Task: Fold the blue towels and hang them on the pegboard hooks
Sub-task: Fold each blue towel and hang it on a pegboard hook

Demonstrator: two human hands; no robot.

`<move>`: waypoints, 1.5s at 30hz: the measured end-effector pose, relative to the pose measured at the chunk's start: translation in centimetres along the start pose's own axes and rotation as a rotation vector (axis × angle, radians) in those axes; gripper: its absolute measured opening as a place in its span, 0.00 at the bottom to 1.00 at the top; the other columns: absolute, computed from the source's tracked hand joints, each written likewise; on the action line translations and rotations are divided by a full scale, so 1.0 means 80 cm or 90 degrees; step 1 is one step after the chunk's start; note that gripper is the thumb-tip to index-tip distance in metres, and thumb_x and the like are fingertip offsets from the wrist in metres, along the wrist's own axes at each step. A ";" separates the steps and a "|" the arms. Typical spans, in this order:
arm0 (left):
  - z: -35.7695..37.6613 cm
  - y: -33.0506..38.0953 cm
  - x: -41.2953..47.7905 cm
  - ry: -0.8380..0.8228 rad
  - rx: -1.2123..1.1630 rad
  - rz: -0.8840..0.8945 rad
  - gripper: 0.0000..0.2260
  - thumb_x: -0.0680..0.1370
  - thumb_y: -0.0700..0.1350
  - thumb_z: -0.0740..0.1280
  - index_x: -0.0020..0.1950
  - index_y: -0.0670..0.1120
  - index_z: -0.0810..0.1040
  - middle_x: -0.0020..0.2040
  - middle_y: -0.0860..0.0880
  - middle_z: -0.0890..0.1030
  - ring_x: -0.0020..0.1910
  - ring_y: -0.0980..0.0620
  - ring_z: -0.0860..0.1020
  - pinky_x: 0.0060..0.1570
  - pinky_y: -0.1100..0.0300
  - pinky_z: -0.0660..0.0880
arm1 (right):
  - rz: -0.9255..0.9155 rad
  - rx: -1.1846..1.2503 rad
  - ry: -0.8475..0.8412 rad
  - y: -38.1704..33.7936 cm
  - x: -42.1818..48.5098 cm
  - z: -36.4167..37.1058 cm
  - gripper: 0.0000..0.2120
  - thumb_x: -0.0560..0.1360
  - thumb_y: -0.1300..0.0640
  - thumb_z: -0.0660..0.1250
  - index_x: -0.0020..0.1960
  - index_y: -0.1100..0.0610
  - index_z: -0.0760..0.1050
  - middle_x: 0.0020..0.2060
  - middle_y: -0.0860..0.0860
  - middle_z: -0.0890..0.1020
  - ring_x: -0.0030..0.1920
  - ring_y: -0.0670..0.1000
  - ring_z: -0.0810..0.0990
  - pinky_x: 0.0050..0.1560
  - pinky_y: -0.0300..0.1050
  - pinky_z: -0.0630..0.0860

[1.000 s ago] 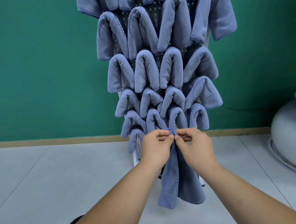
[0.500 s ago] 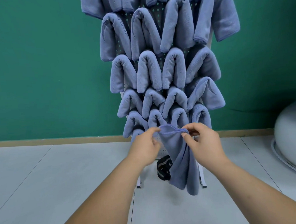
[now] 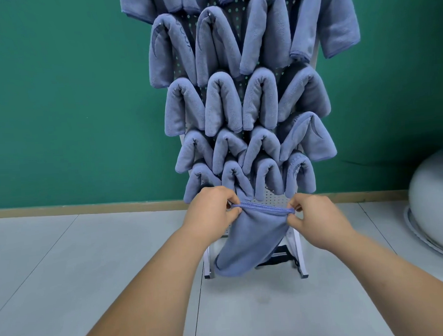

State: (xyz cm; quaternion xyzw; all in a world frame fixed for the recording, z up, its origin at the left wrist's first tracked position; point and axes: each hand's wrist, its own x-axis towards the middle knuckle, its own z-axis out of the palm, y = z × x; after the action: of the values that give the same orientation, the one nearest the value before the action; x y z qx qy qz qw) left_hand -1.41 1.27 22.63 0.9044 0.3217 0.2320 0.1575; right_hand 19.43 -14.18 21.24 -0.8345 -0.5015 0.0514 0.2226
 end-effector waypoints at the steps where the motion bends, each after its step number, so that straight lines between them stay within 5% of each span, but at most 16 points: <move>1: -0.001 0.000 -0.001 -0.004 0.000 -0.013 0.03 0.77 0.49 0.76 0.47 0.56 0.83 0.43 0.59 0.82 0.45 0.58 0.79 0.49 0.52 0.81 | -0.004 0.012 0.007 -0.001 -0.001 -0.002 0.05 0.74 0.53 0.71 0.50 0.48 0.80 0.45 0.47 0.84 0.51 0.53 0.82 0.51 0.51 0.80; 5: 0.000 -0.005 -0.002 -0.018 -0.027 -0.037 0.10 0.75 0.48 0.78 0.48 0.57 0.79 0.42 0.60 0.81 0.42 0.61 0.78 0.46 0.52 0.81 | -0.011 0.084 0.038 0.003 0.003 -0.005 0.05 0.72 0.55 0.73 0.46 0.46 0.81 0.42 0.41 0.85 0.49 0.47 0.83 0.53 0.47 0.80; 10: 0.001 -0.001 -0.003 -0.065 0.040 -0.042 0.09 0.78 0.46 0.69 0.56 0.57 0.80 0.49 0.57 0.76 0.49 0.51 0.77 0.49 0.51 0.79 | -0.040 0.260 0.037 -0.002 0.004 -0.006 0.11 0.76 0.63 0.71 0.45 0.45 0.80 0.42 0.42 0.85 0.43 0.42 0.83 0.47 0.35 0.77; 14: 0.000 0.011 -0.007 -0.112 0.016 -0.057 0.07 0.75 0.47 0.69 0.51 0.55 0.76 0.51 0.58 0.75 0.52 0.51 0.76 0.52 0.53 0.77 | -0.073 0.378 -0.005 -0.015 0.001 -0.001 0.12 0.80 0.63 0.69 0.49 0.45 0.80 0.44 0.45 0.85 0.46 0.53 0.84 0.54 0.49 0.81; 18: 0.004 0.029 -0.012 -0.176 -0.141 -0.016 0.06 0.78 0.52 0.72 0.53 0.58 0.78 0.45 0.56 0.82 0.46 0.56 0.79 0.50 0.53 0.79 | -0.111 0.462 -0.037 -0.030 -0.004 0.005 0.10 0.80 0.65 0.70 0.52 0.50 0.82 0.47 0.48 0.86 0.50 0.55 0.85 0.59 0.52 0.81; 23: 0.003 0.036 -0.011 -0.083 -0.120 0.013 0.06 0.83 0.55 0.67 0.52 0.54 0.77 0.42 0.52 0.82 0.44 0.51 0.78 0.49 0.47 0.78 | -0.062 0.428 0.087 -0.033 -0.005 0.014 0.07 0.78 0.59 0.74 0.52 0.50 0.78 0.44 0.46 0.84 0.46 0.44 0.82 0.49 0.38 0.77; 25: 0.000 0.040 -0.011 -0.049 -0.084 0.040 0.06 0.84 0.54 0.65 0.53 0.53 0.77 0.44 0.55 0.82 0.46 0.52 0.78 0.50 0.48 0.77 | 0.006 0.390 0.104 -0.029 -0.006 0.023 0.09 0.76 0.56 0.75 0.48 0.52 0.74 0.39 0.48 0.82 0.40 0.46 0.79 0.45 0.41 0.76; 28: -0.004 0.045 -0.009 -0.031 -0.021 0.083 0.06 0.85 0.54 0.64 0.52 0.54 0.77 0.45 0.59 0.78 0.45 0.55 0.75 0.49 0.48 0.76 | 0.043 0.362 -0.071 -0.022 -0.006 0.041 0.03 0.74 0.58 0.73 0.45 0.52 0.79 0.37 0.50 0.85 0.38 0.49 0.82 0.47 0.54 0.82; 30: -0.005 0.046 -0.008 -0.030 0.014 0.104 0.07 0.85 0.55 0.63 0.54 0.54 0.77 0.46 0.59 0.78 0.46 0.55 0.75 0.48 0.47 0.76 | 0.018 0.373 -0.174 -0.024 -0.010 0.049 0.08 0.73 0.60 0.72 0.51 0.52 0.80 0.43 0.48 0.87 0.43 0.52 0.85 0.53 0.53 0.83; 34: -0.009 0.047 -0.007 -0.020 0.016 0.141 0.07 0.85 0.55 0.62 0.52 0.56 0.76 0.45 0.58 0.78 0.45 0.54 0.75 0.47 0.47 0.76 | -0.025 0.385 -0.165 -0.032 -0.014 0.063 0.19 0.71 0.52 0.76 0.61 0.45 0.76 0.53 0.41 0.85 0.51 0.42 0.85 0.56 0.47 0.83; 37: -0.019 0.045 -0.006 0.017 -0.032 0.152 0.07 0.85 0.54 0.64 0.54 0.54 0.79 0.46 0.57 0.80 0.46 0.54 0.77 0.49 0.48 0.77 | -0.034 0.404 -0.141 -0.033 -0.010 0.068 0.18 0.72 0.55 0.77 0.59 0.46 0.78 0.53 0.42 0.86 0.54 0.39 0.84 0.60 0.47 0.82; 42: -0.047 0.032 -0.003 0.143 -0.173 0.083 0.06 0.84 0.50 0.68 0.58 0.51 0.83 0.47 0.57 0.84 0.47 0.56 0.79 0.50 0.63 0.74 | -0.035 0.353 -0.254 -0.018 -0.011 0.066 0.09 0.70 0.51 0.78 0.48 0.47 0.81 0.41 0.42 0.86 0.42 0.46 0.85 0.44 0.51 0.84; 45: -0.064 0.009 0.001 0.240 -0.222 0.021 0.05 0.84 0.48 0.68 0.57 0.52 0.84 0.50 0.60 0.85 0.51 0.61 0.81 0.52 0.70 0.73 | -0.049 0.218 -0.308 0.000 -0.012 0.072 0.16 0.67 0.41 0.78 0.45 0.50 0.79 0.37 0.47 0.83 0.38 0.48 0.79 0.42 0.52 0.80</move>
State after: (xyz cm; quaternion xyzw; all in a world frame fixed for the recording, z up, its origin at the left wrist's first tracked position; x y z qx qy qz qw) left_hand -3.66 1.47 27.28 0.8094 0.2855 0.4512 0.2446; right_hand 17.17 -13.19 15.95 -0.7289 -0.5550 0.3242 0.2357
